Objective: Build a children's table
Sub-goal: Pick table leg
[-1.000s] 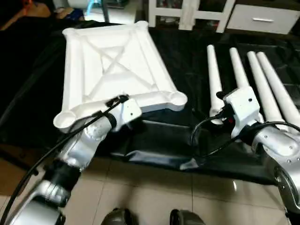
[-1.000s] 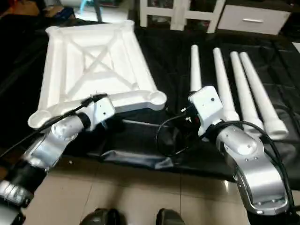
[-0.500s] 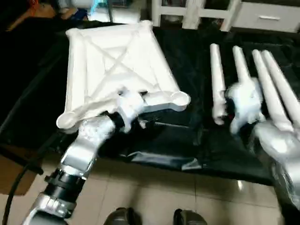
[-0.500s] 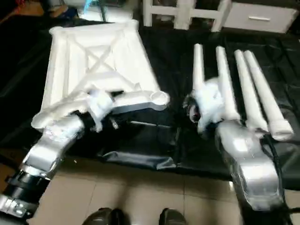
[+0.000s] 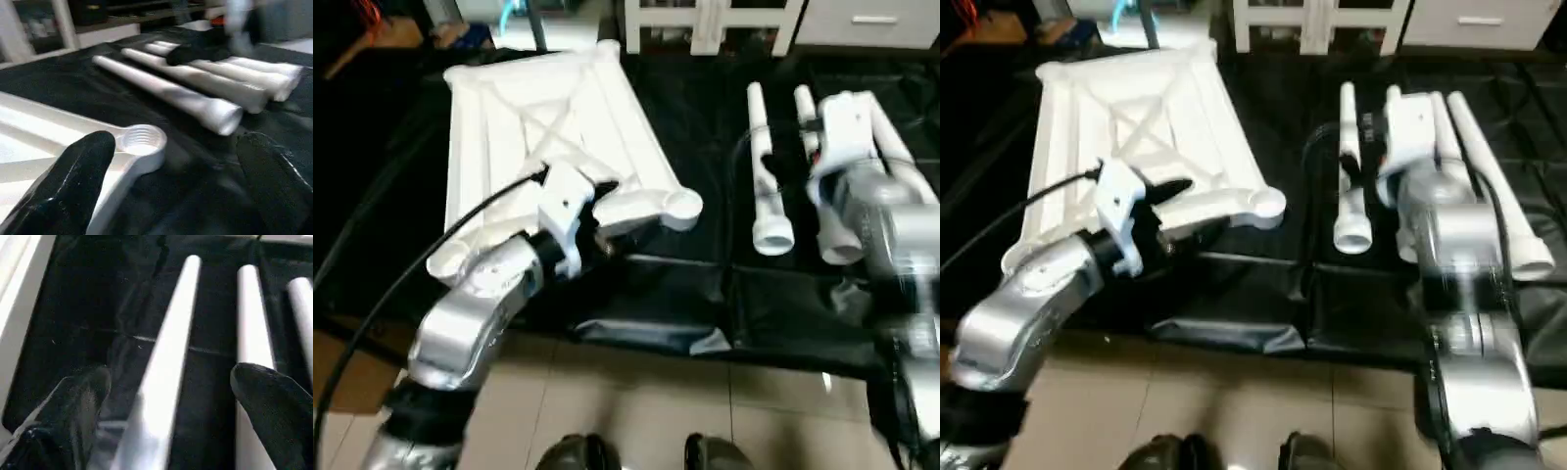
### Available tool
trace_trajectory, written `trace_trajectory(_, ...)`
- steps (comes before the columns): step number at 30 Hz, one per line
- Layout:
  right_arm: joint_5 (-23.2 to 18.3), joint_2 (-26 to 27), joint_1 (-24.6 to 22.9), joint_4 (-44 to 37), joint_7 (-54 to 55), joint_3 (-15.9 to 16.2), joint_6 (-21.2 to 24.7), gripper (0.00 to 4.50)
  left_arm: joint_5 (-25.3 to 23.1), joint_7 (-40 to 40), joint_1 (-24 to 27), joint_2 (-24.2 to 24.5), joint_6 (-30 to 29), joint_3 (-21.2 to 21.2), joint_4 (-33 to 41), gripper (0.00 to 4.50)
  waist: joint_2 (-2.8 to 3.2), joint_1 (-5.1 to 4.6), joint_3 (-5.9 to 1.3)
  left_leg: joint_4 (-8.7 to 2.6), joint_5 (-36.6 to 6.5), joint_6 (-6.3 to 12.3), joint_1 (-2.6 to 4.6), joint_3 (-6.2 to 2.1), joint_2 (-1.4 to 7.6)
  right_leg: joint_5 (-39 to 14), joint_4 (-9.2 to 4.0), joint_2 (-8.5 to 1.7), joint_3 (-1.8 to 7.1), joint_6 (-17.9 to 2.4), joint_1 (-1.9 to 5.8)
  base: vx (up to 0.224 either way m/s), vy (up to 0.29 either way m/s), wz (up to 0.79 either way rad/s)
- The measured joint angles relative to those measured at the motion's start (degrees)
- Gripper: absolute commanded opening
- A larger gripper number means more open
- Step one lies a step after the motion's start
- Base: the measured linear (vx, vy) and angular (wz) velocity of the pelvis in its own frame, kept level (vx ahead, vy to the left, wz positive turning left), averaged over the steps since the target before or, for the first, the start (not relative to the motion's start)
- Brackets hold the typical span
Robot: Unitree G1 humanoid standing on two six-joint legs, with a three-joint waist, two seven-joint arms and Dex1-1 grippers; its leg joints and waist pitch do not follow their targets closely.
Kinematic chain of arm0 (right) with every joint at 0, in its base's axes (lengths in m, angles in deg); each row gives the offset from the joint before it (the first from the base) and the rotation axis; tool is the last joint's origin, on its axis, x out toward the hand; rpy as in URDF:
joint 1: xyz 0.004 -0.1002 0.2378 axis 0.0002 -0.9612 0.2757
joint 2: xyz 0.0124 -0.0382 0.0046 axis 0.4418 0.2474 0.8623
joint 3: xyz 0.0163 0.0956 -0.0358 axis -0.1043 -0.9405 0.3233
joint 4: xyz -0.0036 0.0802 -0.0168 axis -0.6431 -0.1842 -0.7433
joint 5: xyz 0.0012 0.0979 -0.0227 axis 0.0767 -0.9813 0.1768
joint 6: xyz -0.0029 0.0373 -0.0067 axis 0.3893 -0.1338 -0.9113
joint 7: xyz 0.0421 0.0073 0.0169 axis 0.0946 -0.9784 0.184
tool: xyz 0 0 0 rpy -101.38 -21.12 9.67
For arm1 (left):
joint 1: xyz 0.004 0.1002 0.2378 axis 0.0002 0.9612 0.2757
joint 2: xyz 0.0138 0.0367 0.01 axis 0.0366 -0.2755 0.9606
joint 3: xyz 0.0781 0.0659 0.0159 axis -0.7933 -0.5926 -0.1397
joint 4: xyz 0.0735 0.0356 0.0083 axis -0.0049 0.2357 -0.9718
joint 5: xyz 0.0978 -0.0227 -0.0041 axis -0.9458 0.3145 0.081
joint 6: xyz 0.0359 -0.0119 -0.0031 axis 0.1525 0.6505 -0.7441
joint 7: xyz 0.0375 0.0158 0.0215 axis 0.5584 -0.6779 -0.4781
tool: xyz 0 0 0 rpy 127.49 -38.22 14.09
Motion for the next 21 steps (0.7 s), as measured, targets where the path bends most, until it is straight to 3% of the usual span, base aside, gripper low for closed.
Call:
trace_trajectory(4,-0.1,0.26,5.23,9.32,-4.42,0.74,-0.68,4.5,3.89,-2.34,0.54,2.6,-3.93,0.03,4.09,4.44,-0.28,0.39,0.17,0.01,0.08,0.16,-0.37,0.06,-0.01,0.0,-0.03,-0.02,0.0,-0.01,-0.3,0.0,0.0,0.0)
trace_trajectory(8,1.0,0.25,8.7,18.54,-5.35,2.41,-0.67,4.5,5.62,-3.73,0.93,4.75,-6.79,0.28,6.58,4.44,-0.91,0.46,0.55,0.11,0.16,0.31,-0.82,0.14,-0.02,0.01,0.15,-0.05,0.04,-0.03,-0.84,0.0,0.0,0.0)
trace_trajectory(12,3.15,0.33,12.8,28.64,-1.99,2.24,-2.56,4.5,6.42,-3.85,1.79,5.71,-9.54,0.98,9.27,4.44,-1.82,0.22,1.13,0.1,0.17,0.29,-0.84,0.16,0.02,0.01,0.19,-0.04,0.03,-0.03,-0.92,0.0,0.0,0.0)
trace_trajectory(21,4.29,0.59,15.98,37.9,-2.79,2.3,-4.23,4.5,8.27,-3.67,2.84,7.71,-12.71,1.54,11.48,4.44,-2.63,0.21,1.67,0.04,0.17,0.29,-0.93,0.24,0.05,0.01,0.2,-0.04,0.06,-0.03,-1.05,0.0,0.0,0.0)
